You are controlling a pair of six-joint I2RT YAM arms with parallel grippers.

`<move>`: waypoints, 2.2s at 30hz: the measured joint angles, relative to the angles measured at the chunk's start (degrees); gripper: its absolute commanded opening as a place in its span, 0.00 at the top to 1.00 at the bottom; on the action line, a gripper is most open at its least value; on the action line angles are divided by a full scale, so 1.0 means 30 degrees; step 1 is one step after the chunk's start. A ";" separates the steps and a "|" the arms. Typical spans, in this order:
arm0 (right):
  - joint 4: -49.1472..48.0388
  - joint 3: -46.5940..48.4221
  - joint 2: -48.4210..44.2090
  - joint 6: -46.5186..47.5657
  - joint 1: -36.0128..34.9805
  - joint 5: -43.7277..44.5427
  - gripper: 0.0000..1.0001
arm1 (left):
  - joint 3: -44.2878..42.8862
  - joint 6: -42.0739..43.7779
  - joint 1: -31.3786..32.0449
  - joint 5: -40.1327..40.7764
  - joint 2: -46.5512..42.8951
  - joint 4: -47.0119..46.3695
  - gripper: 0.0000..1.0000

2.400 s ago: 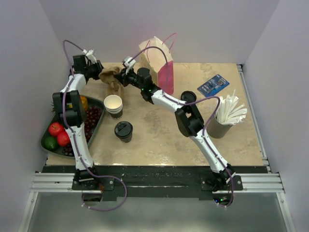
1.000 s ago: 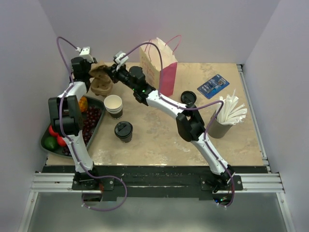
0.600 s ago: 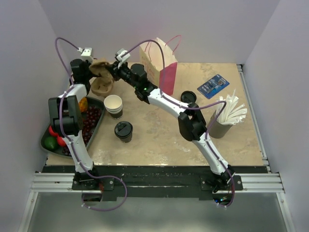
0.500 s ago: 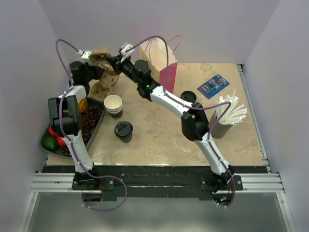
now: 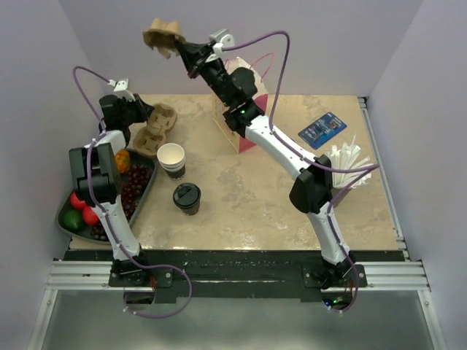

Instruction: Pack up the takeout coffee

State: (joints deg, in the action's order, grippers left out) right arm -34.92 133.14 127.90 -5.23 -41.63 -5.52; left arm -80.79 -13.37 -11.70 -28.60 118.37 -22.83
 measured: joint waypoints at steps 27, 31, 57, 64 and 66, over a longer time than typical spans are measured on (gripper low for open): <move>0.8881 -0.2200 0.2047 0.3701 0.0452 -0.3388 0.42 | -0.0262 -0.6105 -0.0678 0.0969 -0.0350 0.0634 1.00; 1.0236 -0.3096 0.0969 0.4896 0.0233 -0.3555 0.42 | -0.1013 -0.7308 -0.0634 0.0984 -0.0066 0.0197 1.00; 1.1213 -0.9165 -0.8801 0.3723 0.2215 -0.4080 0.40 | -0.3606 -0.7650 0.0823 -0.2484 -0.5034 0.2433 0.01; 1.1300 -1.1183 -0.9901 0.3730 0.2295 -0.3978 0.39 | -0.5683 -0.3912 0.1923 0.2382 -0.2645 0.7308 0.01; 1.1329 -1.1723 -0.9908 0.3679 0.2339 -0.3978 0.39 | -0.6244 -0.3096 0.2397 0.3359 -0.1756 0.7985 0.01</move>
State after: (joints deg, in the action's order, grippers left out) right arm -0.93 97.97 98.17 5.80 -34.61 -17.45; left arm -99.53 -22.65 -4.51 -18.52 113.10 1.13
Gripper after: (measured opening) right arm 0.611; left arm 0.992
